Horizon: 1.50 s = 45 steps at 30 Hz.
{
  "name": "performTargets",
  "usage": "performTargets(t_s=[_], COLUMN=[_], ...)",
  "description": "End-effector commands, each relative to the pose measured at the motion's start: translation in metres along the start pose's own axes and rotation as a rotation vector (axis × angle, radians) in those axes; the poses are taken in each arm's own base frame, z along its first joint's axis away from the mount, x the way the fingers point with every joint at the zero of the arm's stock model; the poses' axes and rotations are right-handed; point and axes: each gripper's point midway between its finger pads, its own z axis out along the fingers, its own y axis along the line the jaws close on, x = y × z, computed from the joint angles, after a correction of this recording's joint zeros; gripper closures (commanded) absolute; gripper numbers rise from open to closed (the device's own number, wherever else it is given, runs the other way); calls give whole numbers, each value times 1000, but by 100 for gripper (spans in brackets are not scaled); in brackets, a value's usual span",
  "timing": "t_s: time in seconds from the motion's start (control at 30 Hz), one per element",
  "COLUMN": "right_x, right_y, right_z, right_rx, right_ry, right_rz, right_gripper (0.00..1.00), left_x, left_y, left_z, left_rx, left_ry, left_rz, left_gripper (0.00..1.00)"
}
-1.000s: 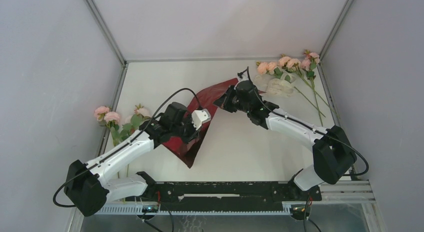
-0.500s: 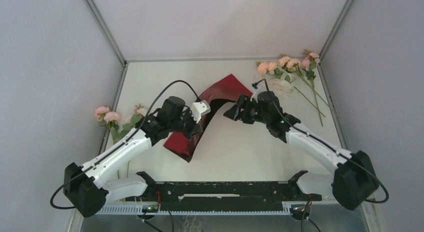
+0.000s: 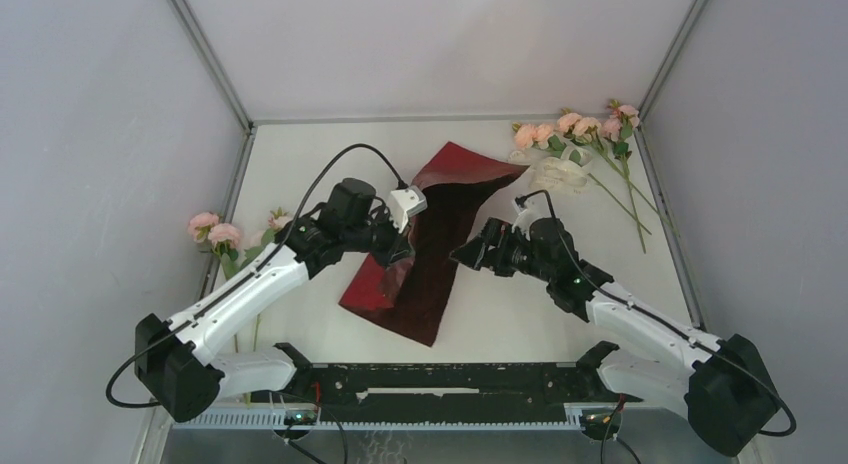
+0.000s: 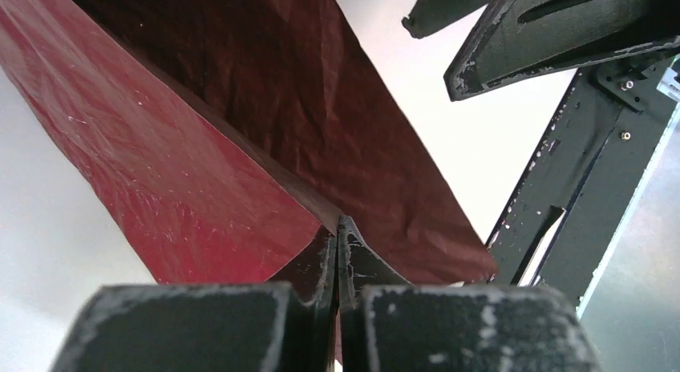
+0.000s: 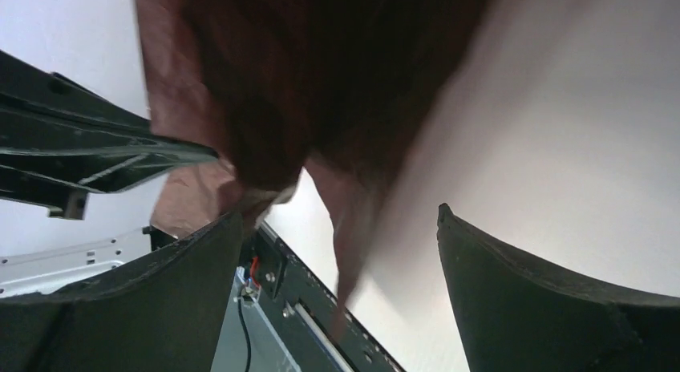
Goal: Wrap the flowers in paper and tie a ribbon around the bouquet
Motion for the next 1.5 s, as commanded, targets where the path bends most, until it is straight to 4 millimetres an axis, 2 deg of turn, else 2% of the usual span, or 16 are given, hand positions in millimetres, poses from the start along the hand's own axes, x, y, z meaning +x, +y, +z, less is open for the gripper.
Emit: performTargets(t_s=[0.0, 0.13, 0.23, 0.37, 0.47, 0.6, 0.67, 0.77, 1.03, 1.1, 1.2, 1.27, 1.3, 1.4, 1.47], right_x=[-32, -41, -44, -46, -50, -66, -67, -67, -63, -66, -74, -80, -81, -81, -79], right_y=[21, -23, -38, -57, -76, -117, -133, -139, -127, -123, -120, -118, -118, -115, -116], right_z=[14, 34, 45, 56, 54, 40, 40, 52, 107, 116, 119, 114, 110, 91, 73], right_rx=[-74, 51, 60, 114, 177, 292, 319, 302, 159, 122, 105, 120, 136, 215, 299], right_ry=[-115, -129, -115, -93, -98, -136, -122, -66, 37, 37, 16, -2, -5, 1, -5], right_rz=[24, 110, 130, 126, 142, 196, 211, 214, 253, 260, 254, 225, 203, 128, 69], right_gripper=[1, 7, 14, 16, 16, 13, 12, 11, 17, 33, 66, 92, 100, 100, 100], left_x=[-23, -30, -32, -33, -34, -38, -41, -42, -42, -43, -46, -47, -46, -38, -25], left_y=[-6, -9, -10, -8, -1, 9, 15, 21, 20, 22, 30, 51, 62, 107, 138], left_z=[-8, -15, -21, -23, -26, -35, -40, -42, -40, -42, -54, -66, -73, -95, -109], left_rx=[14, 20, 19, 12, -8, -27, -40, -56, -35, -38, -47, -110, -147, -291, -406], left_ry=[-54, -80, -92, -97, -94, -112, -126, -130, -121, -124, -137, -156, -165, -174, -148], left_rz=[4, 18, 29, 34, 25, 9, -1, 2, -3, -8, -40, -55, -64, -106, -130], left_gripper=[100, 100, 100, 100, 100, 100, 100, 100, 100, 100, 100, 100, 100, 100, 100])
